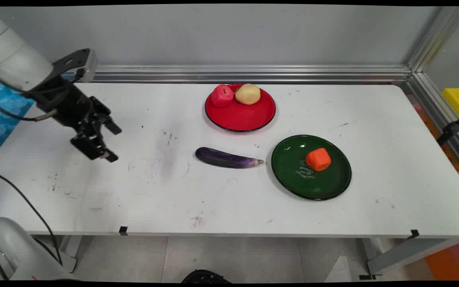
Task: Pick up the mandarin from the green plate
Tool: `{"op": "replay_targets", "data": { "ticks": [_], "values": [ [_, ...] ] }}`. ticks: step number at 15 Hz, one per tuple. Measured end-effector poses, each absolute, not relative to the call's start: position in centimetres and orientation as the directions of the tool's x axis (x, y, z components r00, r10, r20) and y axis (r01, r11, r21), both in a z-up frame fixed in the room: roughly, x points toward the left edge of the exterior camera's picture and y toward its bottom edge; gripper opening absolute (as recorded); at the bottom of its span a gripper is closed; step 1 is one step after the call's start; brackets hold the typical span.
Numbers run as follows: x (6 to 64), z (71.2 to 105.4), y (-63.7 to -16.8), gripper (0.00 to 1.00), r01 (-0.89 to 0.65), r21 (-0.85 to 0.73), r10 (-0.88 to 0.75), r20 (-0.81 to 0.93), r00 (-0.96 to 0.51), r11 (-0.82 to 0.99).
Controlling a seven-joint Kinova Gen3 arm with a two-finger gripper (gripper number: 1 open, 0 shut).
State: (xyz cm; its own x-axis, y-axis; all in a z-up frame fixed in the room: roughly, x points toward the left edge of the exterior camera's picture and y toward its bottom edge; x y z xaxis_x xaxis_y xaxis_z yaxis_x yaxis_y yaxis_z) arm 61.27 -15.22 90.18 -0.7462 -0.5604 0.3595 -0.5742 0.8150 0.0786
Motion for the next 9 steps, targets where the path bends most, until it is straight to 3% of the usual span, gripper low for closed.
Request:
{"op": "replay_targets", "data": {
  "ticks": [9],
  "values": [
    [53.9, 90.2, -20.5, 1.0, -0.577, 0.073, -0.521, 0.531, -0.668, 0.814]
  ]
}}
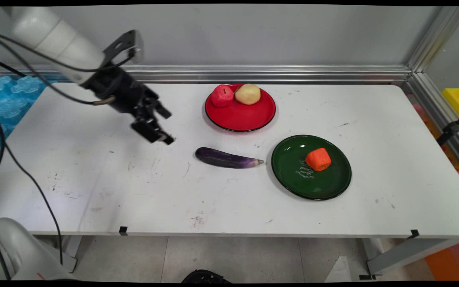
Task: Pick up the mandarin from the green plate
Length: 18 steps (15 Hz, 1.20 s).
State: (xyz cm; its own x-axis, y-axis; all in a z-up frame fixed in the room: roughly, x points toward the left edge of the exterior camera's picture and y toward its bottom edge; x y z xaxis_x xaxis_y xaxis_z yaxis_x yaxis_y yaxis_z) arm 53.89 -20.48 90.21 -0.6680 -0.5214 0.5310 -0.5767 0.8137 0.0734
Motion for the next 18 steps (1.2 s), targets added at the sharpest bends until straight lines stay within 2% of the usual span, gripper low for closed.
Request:
{"op": "replay_targets", "data": {
  "ticks": [10, 18],
  "values": [
    [43.3, 89.2, -26.4, 1.0, -0.561, 0.103, -0.486, 0.64, -0.595, 0.821],
    [35.4, 87.2, -30.2, 1.0, -0.524, 0.088, -0.444, 0.66, -0.607, 0.847]
  ]
}}
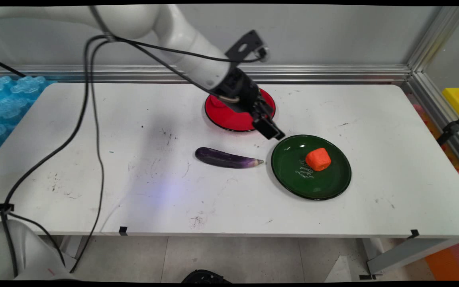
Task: Pick up the mandarin from the green plate
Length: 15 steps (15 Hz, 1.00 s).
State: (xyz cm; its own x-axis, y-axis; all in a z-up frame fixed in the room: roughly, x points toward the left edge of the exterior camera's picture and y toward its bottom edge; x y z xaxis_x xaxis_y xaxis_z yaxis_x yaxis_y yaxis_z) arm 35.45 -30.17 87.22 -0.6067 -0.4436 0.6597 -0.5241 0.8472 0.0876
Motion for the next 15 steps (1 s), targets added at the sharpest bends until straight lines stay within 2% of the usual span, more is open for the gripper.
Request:
{"op": "replay_targets", "data": {
  "ticks": [15],
  "values": [
    [24.4, 79.8, -34.4, 1.0, -0.514, 0.068, -0.447, 0.598, -0.665, 0.855]
  ]
}}
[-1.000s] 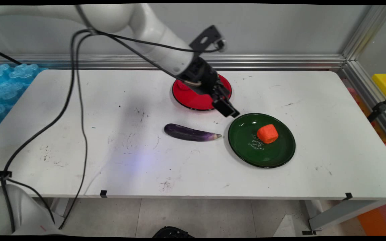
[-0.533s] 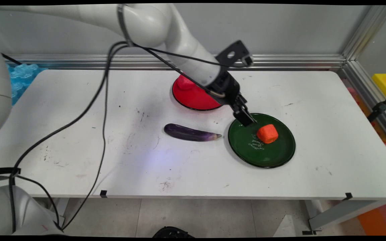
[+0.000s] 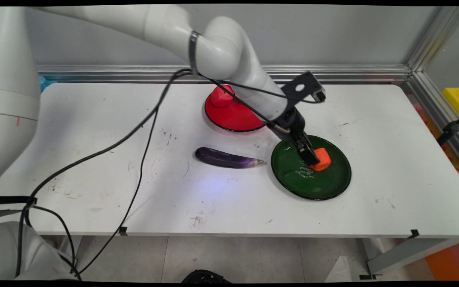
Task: Pick up the mandarin from the green plate, then place the picked object on the table
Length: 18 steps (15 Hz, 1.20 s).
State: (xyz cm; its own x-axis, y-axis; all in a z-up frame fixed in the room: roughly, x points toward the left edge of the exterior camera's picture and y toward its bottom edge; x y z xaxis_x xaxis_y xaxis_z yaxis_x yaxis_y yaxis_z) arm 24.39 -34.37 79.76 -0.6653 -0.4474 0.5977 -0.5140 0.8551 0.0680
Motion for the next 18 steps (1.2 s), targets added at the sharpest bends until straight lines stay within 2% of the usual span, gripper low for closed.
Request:
{"op": "replay_targets", "data": {
  "ticks": [9, 14, 15, 18],
  "values": [
    [20.7, 75.7, -36.1, 1.0, -0.526, 0.059, -0.464, 0.561, -0.685, 0.848],
    [19.8, 74.7, -36.7, 1.0, -0.529, 0.051, -0.464, 0.558, -0.688, 0.847],
    [19.7, 74.6, -36.7, 0.0, -0.529, 0.05, -0.463, 0.558, -0.689, 0.847],
    [19.5, 74.6, -36.9, 0.0, -0.522, 0.039, -0.451, 0.563, -0.693, 0.852]
  ]
}}
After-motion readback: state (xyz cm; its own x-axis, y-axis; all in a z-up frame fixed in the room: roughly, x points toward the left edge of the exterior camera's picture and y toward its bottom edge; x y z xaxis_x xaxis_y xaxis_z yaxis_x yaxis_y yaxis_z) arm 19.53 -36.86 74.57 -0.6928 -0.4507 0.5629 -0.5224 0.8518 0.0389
